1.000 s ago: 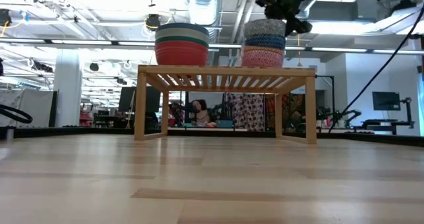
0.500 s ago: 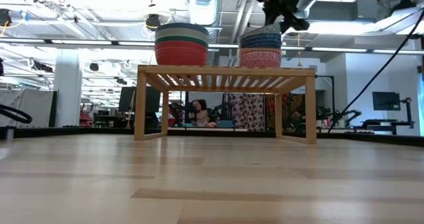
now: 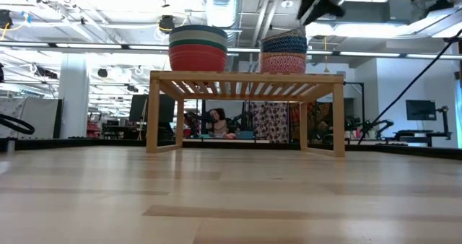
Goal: Place and stack bowls onto a shelf
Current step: Stack the small red bowl on top of the small yellow bowl on the shelf
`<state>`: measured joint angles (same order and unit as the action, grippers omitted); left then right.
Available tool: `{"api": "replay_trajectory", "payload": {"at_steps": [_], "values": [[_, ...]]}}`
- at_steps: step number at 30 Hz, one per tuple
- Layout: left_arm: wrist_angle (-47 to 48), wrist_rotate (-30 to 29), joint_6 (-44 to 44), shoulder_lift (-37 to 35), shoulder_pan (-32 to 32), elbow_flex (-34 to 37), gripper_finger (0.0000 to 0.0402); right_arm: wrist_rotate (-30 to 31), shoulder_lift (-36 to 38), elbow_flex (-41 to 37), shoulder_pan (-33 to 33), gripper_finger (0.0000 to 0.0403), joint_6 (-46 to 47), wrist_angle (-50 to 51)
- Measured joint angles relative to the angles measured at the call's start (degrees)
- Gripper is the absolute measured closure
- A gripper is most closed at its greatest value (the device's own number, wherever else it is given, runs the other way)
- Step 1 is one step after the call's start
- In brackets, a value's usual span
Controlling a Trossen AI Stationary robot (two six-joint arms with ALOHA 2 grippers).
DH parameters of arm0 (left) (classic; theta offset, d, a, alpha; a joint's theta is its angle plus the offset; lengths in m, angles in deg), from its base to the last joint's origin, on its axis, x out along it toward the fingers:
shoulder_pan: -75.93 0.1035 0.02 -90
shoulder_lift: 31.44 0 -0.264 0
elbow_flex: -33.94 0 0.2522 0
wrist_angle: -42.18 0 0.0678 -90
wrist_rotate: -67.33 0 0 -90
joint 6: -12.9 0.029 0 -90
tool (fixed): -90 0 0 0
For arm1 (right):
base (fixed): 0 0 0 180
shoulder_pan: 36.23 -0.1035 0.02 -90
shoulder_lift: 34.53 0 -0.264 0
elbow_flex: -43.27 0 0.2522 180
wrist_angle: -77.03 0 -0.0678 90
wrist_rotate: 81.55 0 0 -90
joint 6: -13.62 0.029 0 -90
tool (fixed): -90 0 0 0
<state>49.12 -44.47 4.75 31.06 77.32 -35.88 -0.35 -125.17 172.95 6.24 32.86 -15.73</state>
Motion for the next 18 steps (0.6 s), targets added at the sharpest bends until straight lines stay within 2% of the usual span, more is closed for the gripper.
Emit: {"api": "replay_trajectory", "payload": {"at_steps": [4, 8, 14, 18], "values": [[0.89, -0.5, 0.82, -1.26, 0.0, 0.05, 0.0401, 4.89, 5.1, -1.8, -2.89, 0.03, -5.77, 4.03], [1.07, -2.39, 0.51, -2.74, 0.0, 0.05, 0.0401, 5.78, 14.88, -13.15, -3.62, 0.0383, -6.21, -0.32], [0.31, -3.06, 0.45, -4.17, 0.0, 0.03, 0.0401, 5.91, 33.92, -39.88, -4.67, 0.0378, 0.5, -23.15], [-0.17, -2.86, 0.42, -4.75, 0.56, 0.03, 0.0401, 5.77, 40.49, -53.81, -7.21, 0.0386, 6.67, -41.48]]}}
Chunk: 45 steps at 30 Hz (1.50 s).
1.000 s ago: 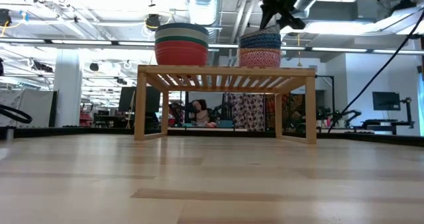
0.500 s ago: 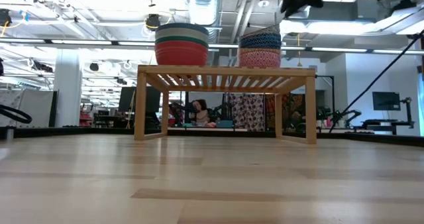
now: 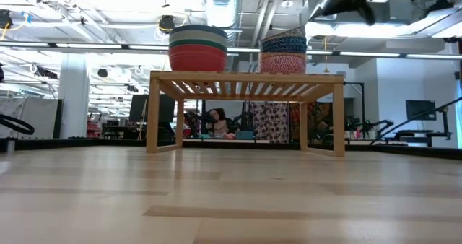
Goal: Place and stack bowls onto a shelf
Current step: Stack the small red bowl on top of the small yellow bowl on the shelf
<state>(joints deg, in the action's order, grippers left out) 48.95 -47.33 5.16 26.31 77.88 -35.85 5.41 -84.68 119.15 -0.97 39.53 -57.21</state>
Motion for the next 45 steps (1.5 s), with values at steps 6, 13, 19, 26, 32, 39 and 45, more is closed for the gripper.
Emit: {"api": "replay_trajectory", "payload": {"at_steps": [6, 13, 19, 26, 32, 39, 45], "values": [[0.27, 0.94, -2.64, 0.03, 1.63, 0.0, 0.0401, 3.02, -2.43, -7.6, -3.85, 0.0386, -0.67, -21.72], [-0.02, 3.35, -5.45, 0.05, 2.2, 0.0, 0.0401, 6.76, -9.2, -8.01, -3.77, 0.0386, -3.97, -29.14], [0.23, 3.38, -6.56, 0.07, 2.17, 0.0, 0.0401, 6.93, -8.75, -8.05, -1.72, 0.0385, -5.93, -28.91], [0.23, 2.76, -6.45, 0.07, 2.17, 0.0, 0.0401, 7.1, -6.5, -7.96, 1.46, 0.0384, -6.48, -26.47], [0.23, 2.7, -6.31, 0.09, 2.2, 0.0, 0.0401, 6.06, -9.27, -7.98, 1.52, 0.0384, -6.49, -26.7], [0.23, 2.59, -6.06, 0.09, 2.2, 0.0, 0.0401, 5.9, -8.6, -7.98, 0.48, 0.0384, -6.41, -29.03], [0.23, 1.61, -5.13, 0.09, 2.22, 0.0, 0.0401, 5.84, -10.54, -7.96, -0.47, 0.0384, -6.47, -28.8]]}}
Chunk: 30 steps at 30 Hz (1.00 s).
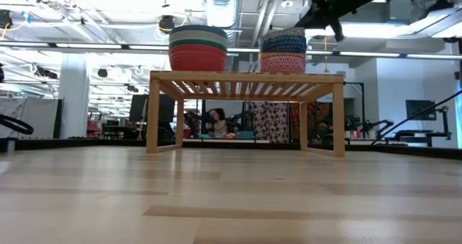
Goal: Place and stack bowls onto a shelf
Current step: Stack the small red bowl on top of the small yellow bowl on the shelf
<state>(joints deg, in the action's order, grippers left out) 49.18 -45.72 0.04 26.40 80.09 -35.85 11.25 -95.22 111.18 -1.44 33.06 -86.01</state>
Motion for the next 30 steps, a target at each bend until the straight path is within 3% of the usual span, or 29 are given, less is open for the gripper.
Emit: {"api": "replay_trajectory", "payload": {"at_steps": [7, 15, 21, 24, 30], "values": [[0.01, -0.17, -0.04, 0.0, 0.0, 0.0, 0.0401, -0.11, -3.11, -0.07, -0.2, 0.0384, 0.02, 0.42], [0.01, -0.19, 0.15, 0.01, 0.0, -0.02, 0.0402, -0.49, 1.11, 0.66, -0.59, 0.0384, 0.49, 1.22], [0.01, -0.21, 1.01, 0.02, 0.0, -0.02, 0.0401, 1.15, 1.18, 4.22, -10.12, 0.0384, -1.25, 5.37], [0.03, -0.22, 1.04, 0.02, 0.01, -0.02, 0.0401, 5.57, -0.2, 4.32, -14.76, 0.0384, -1.39, 3.62], [0.03, -0.23, 1.07, 0.02, 0.02, -0.02, 0.0401, 9.59, -7.82, 10.34, -16.16, 0.0384, -2.95, 3.17]]}}
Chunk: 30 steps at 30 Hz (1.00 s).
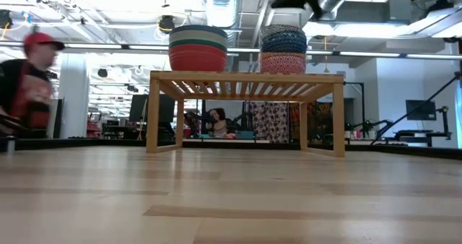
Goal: Place and stack bowls onto a shelf
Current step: Stack the small red bowl on top of the small yellow bowl on the shelf, then adjust the small stacked bowls on the shelf
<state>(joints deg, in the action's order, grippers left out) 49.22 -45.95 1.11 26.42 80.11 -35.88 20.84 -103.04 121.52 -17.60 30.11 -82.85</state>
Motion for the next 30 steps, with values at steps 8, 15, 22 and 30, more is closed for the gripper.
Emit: {"api": "replay_trajectory", "payload": {"at_steps": [8, 15, 22, 30], "values": [[0.0, 1.4, -0.94, 0.0, 0.0, -0.02, 0.0401, -3.01, -11.49, 13.78, 6.48, 0.0384, -0.4, 7.79], [0.48, 1.99, -1.01, 0.0, -0.02, -0.02, 0.0401, -6.13, -17.1, 19.67, 7.7, 0.0385, -0.43, 14.88], [1.81, 1.99, -1.54, 0.0, -0.02, -0.02, 0.0401, -6.43, -18.14, 20.02, 7.65, 0.0385, -0.04, 17.79], [1.89, 1.96, -1.26, 0.0, 0.0, -0.02, 0.0401, -6.43, -14.12, 20.0, 7.78, 0.0385, -0.04, 18.04]]}}
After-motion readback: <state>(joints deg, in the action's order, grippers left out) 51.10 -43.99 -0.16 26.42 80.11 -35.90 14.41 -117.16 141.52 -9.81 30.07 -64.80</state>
